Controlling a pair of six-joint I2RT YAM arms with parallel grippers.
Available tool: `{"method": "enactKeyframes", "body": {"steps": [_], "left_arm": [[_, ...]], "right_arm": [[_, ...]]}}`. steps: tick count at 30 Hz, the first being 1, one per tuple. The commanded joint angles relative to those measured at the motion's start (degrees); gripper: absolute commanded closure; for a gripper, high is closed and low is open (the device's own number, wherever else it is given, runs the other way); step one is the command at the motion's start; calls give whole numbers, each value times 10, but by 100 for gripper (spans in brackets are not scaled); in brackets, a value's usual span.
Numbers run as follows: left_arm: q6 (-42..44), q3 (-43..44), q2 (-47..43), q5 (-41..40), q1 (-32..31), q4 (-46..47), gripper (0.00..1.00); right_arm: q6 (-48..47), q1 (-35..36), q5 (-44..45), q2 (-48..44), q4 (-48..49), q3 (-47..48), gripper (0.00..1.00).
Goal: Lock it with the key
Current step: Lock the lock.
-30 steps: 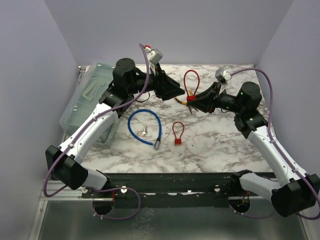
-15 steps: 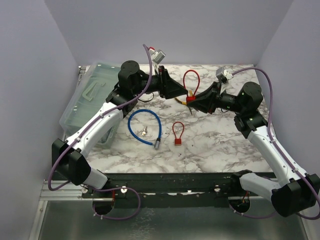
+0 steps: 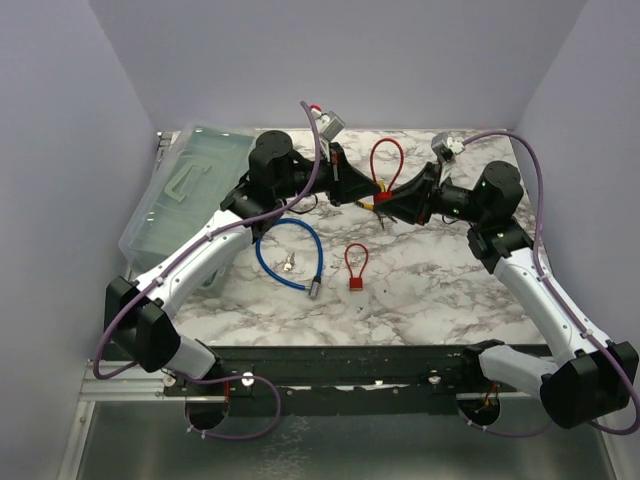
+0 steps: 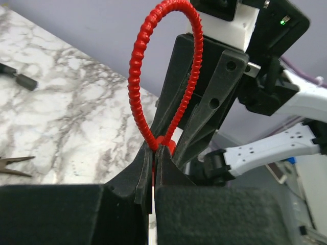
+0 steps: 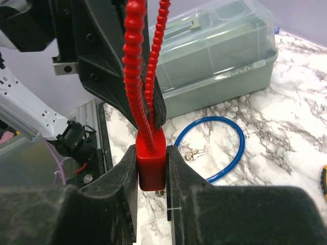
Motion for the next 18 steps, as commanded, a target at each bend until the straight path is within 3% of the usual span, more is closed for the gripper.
{"method": "enactKeyframes", "body": {"steps": [1, 3, 9, 10, 12, 13, 18], "left_arm": [[98, 7, -3, -28, -51, -101, 100], [84, 9, -3, -16, -42, -95, 96], [114, 19, 1, -15, -39, -126, 100], [115, 20, 2, -14, -39, -130, 94], [101, 22, -1, -18, -35, -114, 58], [84, 22, -3, -20, -27, -97, 52], [30, 20, -22, -45, 10, -5, 45]], "right_arm": [[-1, 4, 26, 0, 25, 24, 100], [-6, 4, 18, -6, 22, 18, 100], [8, 4, 23, -11, 32, 18, 100], [12, 4, 25, -9, 39, 21, 100], [23, 4, 36, -5, 42, 26, 100], [28, 4, 44, -4, 41, 28, 100], [55, 3, 89, -7, 31, 22, 100]]}}
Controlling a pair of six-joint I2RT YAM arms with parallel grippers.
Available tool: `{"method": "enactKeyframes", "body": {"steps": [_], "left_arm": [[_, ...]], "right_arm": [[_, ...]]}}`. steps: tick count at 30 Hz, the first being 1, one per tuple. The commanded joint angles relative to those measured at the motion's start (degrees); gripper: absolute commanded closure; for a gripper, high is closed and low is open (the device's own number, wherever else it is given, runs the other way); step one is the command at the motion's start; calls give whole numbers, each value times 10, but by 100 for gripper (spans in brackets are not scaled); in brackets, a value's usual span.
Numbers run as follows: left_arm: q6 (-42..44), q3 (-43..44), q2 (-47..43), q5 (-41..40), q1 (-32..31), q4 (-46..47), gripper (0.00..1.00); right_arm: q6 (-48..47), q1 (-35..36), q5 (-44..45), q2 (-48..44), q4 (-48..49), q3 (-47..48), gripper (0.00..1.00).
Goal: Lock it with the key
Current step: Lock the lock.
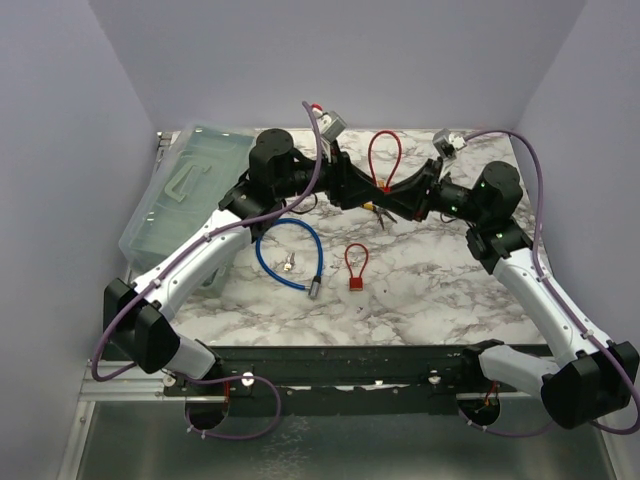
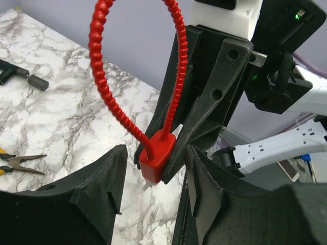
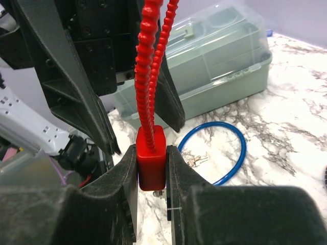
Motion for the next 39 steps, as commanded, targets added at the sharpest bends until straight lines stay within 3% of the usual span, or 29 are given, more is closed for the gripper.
{"method": "enactKeyframes", "body": {"steps": [1, 5, 13, 21, 39], "left_arm": [[-39, -4, -25, -28, 25, 63, 45], [-44, -61, -62, -100, 32, 114, 44], [-93, -131, -46, -66, 6, 191, 50], [-135, -110, -7, -83, -22, 256, 57], [-106, -75, 26, -133, -44, 260, 65]], "right_arm": [[39, 2, 64, -10, 34, 16, 100], [76, -4, 105, -14, 39, 7, 100], [162, -25, 148, -7, 66, 26, 100], [214, -31, 153, -7, 82, 26, 100], [233, -31, 124, -14, 104, 10, 100]]}}
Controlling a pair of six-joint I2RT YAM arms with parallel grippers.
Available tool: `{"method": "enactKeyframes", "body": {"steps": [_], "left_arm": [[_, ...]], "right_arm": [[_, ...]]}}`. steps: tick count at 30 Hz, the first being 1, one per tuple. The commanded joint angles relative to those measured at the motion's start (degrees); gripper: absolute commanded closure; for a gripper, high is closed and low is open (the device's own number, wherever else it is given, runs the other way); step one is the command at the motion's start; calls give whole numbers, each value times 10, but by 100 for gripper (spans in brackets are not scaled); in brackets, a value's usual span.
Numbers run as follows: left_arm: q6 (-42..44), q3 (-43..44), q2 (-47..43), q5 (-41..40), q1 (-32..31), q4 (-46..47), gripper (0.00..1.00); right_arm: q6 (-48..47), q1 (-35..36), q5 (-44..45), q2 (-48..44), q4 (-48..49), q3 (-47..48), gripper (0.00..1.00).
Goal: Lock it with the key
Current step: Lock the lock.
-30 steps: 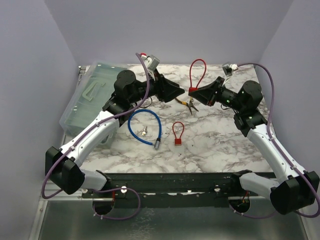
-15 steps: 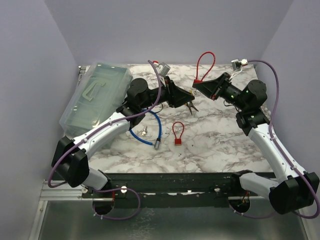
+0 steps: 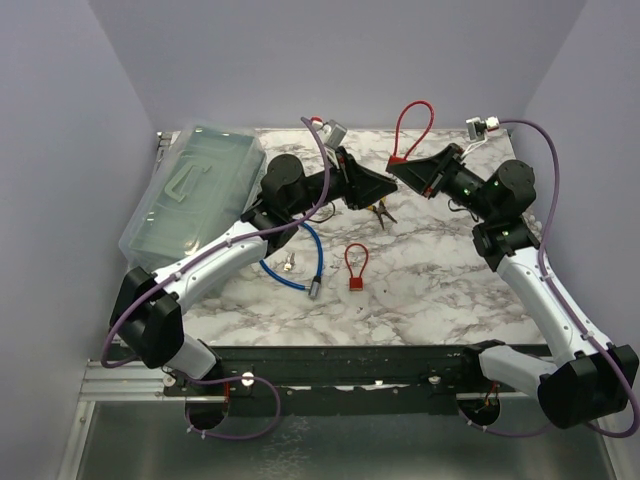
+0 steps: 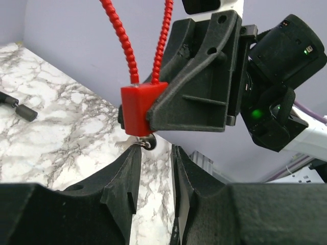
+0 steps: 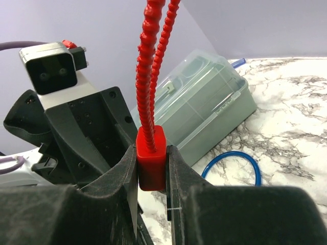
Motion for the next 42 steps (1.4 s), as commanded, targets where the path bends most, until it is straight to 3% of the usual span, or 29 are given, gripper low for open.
{"method": "enactKeyframes", "body": {"steps": [1, 13, 23, 24, 25, 42], "left_arm": [[12, 25, 7, -26, -1, 12, 66], [45, -9, -34, -44, 0, -30, 62], [34, 10, -14, -21, -1, -11, 63], [32, 11, -66, -23, -1, -8, 63], [31, 13, -19, -25, -1, -6, 63], [17, 28, 3, -28, 0, -2, 77]], "right_arm": [[5, -3, -18, -13, 36, 1, 100], [-25, -3, -10, -17, 29, 7, 100], [-24, -3, -23, -19, 35, -1, 100], [-24, -3, -25, -19, 36, -1, 100], [-24, -3, -25, -19, 36, -1, 100], [2, -3, -40, -20, 59, -12, 100]]}}
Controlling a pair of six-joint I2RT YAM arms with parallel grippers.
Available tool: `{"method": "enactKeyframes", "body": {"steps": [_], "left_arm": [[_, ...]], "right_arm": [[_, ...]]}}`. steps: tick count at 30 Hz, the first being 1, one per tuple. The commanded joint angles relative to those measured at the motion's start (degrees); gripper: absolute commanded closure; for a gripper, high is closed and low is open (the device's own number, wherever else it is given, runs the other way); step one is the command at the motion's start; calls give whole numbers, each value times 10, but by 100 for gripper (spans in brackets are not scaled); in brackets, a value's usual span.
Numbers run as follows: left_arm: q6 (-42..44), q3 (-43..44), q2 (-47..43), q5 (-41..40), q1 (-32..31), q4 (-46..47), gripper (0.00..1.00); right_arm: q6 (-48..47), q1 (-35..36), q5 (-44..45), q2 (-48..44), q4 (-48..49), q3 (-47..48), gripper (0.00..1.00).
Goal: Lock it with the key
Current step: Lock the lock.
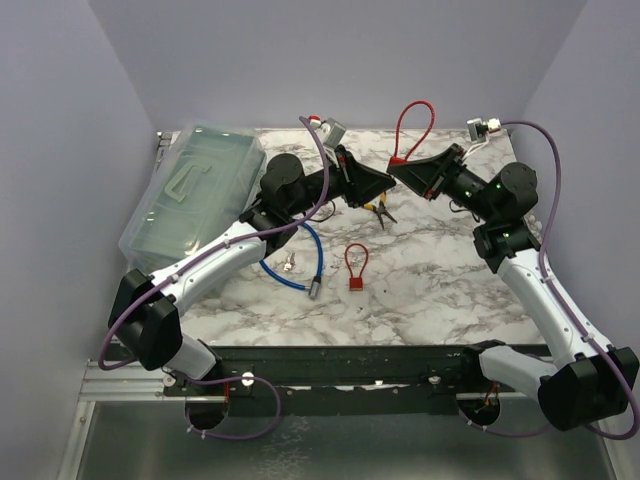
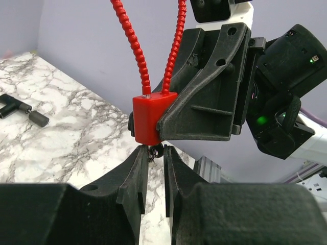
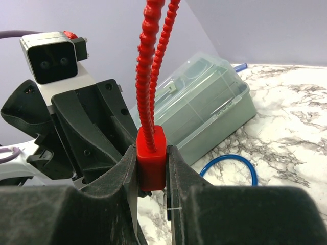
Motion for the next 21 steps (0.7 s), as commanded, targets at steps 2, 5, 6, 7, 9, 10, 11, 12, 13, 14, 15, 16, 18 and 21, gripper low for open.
{"method": "enactKeyframes", "body": {"steps": [2, 5, 6, 7, 9, 10, 11, 12, 13, 14, 15, 16, 18, 21], "left_arm": [[-6, 18, 7, 1, -1, 12, 77], [-7, 18, 7, -3, 0, 14, 78], [-8, 19, 8, -5, 0, 14, 79], [-10, 20, 9, -7, 0, 14, 80], [-18, 21, 10, -11, 0, 14, 85], [-23, 21, 11, -11, -1, 14, 87], [-29, 21, 12, -10, 0, 14, 90], [-36, 20, 13, -5, 1, 14, 92], [-45, 20, 13, 0, 3, 15, 95], [-56, 19, 13, 5, 6, 18, 99], [-69, 16, 13, 13, 9, 22, 100], [-88, 14, 14, 25, 14, 31, 100], [-131, 5, 18, 54, 25, 58, 100], [-196, -2, 27, 97, 35, 104, 100]], "right_arm": [[20, -1, -21, -13, 44, -8, 100], [30, -1, -19, -9, 43, -9, 100], [34, -1, -19, -8, 43, -8, 100], [38, -1, -21, -7, 44, -8, 100], [45, -1, -23, -4, 48, -8, 100], [48, -1, -23, -4, 50, -7, 100], [50, -1, -26, -2, 54, -6, 100], [53, -1, -29, -2, 60, -6, 100], [56, -1, -31, -1, 64, -5, 100], [59, -1, -34, -1, 68, -5, 100], [61, -1, -37, -1, 73, -5, 100], [64, -1, -42, -2, 79, -5, 100], [73, -2, -51, -1, 95, -8, 100], [94, -6, -65, 0, 130, -13, 100]]}}
